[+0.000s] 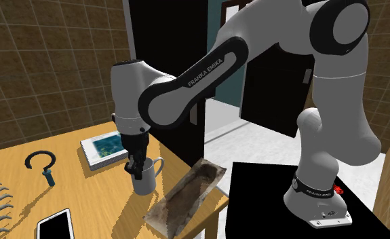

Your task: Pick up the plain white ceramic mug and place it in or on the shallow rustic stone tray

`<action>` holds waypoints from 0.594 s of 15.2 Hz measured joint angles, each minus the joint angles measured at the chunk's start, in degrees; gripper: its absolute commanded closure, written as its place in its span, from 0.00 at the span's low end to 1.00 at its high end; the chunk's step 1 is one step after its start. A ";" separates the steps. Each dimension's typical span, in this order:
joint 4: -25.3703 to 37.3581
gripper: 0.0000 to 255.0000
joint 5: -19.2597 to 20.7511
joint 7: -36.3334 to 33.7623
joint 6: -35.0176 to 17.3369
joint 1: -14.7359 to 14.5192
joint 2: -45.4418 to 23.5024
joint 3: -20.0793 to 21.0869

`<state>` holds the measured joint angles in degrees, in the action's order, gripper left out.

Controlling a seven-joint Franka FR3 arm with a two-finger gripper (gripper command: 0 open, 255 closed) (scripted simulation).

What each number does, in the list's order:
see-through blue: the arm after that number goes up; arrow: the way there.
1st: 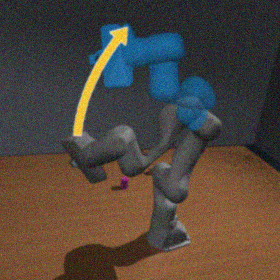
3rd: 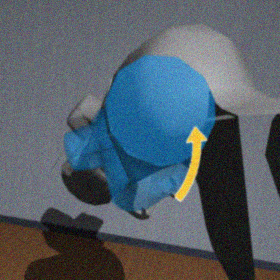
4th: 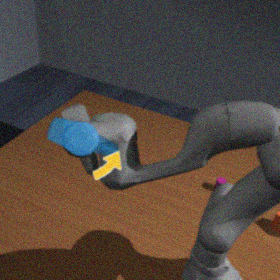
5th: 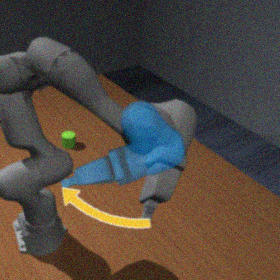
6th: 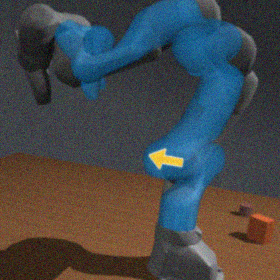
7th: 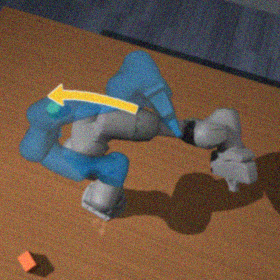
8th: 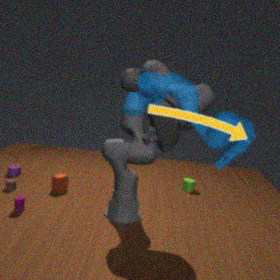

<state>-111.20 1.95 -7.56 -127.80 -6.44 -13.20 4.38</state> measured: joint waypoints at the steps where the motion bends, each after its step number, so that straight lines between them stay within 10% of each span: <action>1: 0.00 1.00 0.00 0.00 0.00 0.00 0.00 0.00; 9: 2.03 1.00 -0.19 0.10 3.47 0.01 1.43 0.07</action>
<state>-109.17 1.77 -7.45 -124.33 -6.44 -11.77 4.45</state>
